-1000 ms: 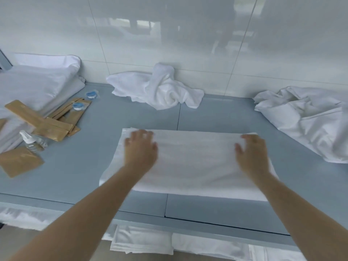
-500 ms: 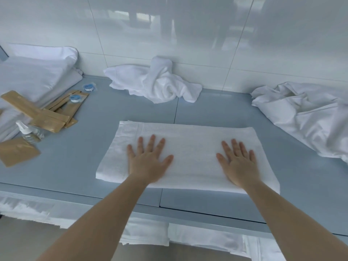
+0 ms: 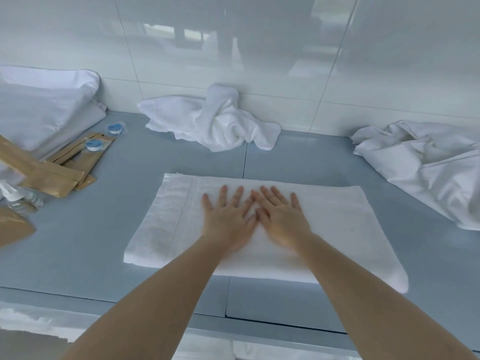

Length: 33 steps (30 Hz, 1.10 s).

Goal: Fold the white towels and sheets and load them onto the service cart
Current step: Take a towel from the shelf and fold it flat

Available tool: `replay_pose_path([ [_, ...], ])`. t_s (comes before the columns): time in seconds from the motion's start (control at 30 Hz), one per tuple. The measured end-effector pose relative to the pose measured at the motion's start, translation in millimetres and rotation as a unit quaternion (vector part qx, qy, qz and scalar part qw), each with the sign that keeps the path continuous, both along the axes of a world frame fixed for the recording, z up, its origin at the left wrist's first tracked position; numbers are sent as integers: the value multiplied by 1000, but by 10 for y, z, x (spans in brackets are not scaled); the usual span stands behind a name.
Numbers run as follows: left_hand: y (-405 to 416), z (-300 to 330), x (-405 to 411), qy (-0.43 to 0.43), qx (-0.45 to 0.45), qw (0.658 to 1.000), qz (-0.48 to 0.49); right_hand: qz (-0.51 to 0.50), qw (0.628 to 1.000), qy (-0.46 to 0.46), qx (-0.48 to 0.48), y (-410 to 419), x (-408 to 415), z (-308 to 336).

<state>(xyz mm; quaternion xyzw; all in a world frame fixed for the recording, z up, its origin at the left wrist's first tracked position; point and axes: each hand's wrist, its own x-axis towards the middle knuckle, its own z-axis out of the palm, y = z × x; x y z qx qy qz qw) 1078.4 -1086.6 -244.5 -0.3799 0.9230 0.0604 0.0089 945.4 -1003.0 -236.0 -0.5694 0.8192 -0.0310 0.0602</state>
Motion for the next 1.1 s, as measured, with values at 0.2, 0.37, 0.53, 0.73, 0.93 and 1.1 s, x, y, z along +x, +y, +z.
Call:
replay_pose_path([
  [0.2,-438,-102,772,7,-8,995,97,-130,990,26,48,484,-809,-42],
  [0.37,-461,-10,979,20,-11,997,77,-185,980,31,69,800,-907,-4],
  [0.53,-190,100,798,28,-50,991,118,-266,962,6,60,1134,-705,-1],
  [0.73,490,91,279,17,40,986,162,-369,928,-29,42,1570,-423,39],
  [0.93,522,-14,37,-13,13,996,90,-407,913,-32,28,1909,-315,59],
  [1.1,465,-17,-168,-25,14,1000,-6,-179,982,22,-61,1671,-345,194],
])
